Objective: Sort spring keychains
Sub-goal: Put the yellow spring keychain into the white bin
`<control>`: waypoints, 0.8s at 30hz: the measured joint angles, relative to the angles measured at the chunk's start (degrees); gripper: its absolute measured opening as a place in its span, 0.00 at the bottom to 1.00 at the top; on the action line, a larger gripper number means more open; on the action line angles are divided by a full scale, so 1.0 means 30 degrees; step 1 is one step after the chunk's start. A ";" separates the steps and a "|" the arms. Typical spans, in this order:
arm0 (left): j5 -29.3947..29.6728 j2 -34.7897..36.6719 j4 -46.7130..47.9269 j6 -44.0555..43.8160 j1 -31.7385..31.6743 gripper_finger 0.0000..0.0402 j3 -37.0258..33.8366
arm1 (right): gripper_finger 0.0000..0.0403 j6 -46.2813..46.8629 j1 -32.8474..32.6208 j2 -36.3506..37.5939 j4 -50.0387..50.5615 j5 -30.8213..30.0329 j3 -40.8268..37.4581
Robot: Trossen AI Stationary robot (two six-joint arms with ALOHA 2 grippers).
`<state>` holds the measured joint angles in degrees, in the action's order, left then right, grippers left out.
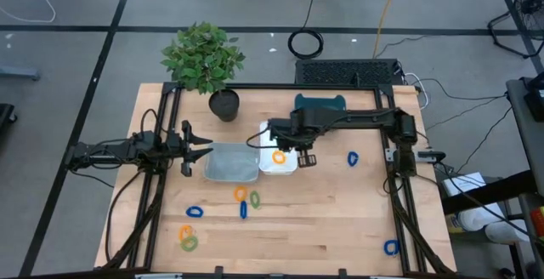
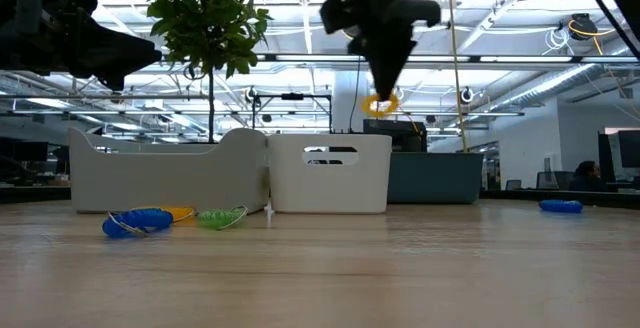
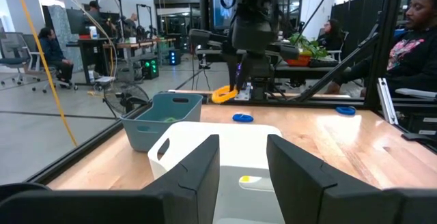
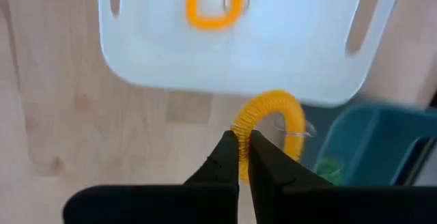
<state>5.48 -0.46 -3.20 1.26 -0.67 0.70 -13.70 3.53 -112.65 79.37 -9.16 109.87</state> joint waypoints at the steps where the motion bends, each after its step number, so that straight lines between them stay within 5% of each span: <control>1: 0.0000 0.0001 0.0000 -0.0004 0.0000 0.33 -0.0001 | 0.00 -0.0351 0.0040 -0.0315 -0.0021 -0.0015 0.0454; 11: 0.0000 0.0002 0.0000 -0.0003 0.0000 0.33 -0.0002 | 0.00 -0.2828 0.0410 -0.2825 -0.1046 -0.0068 0.3310; 24: 0.0003 0.0000 0.0002 -0.0002 0.0000 0.33 -0.0001 | 0.00 -0.2816 0.0692 -0.4312 -0.3572 0.0126 0.2144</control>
<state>5.48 -0.45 -3.20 1.25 -0.67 0.69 -22.15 5.61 -125.58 68.65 -8.79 116.30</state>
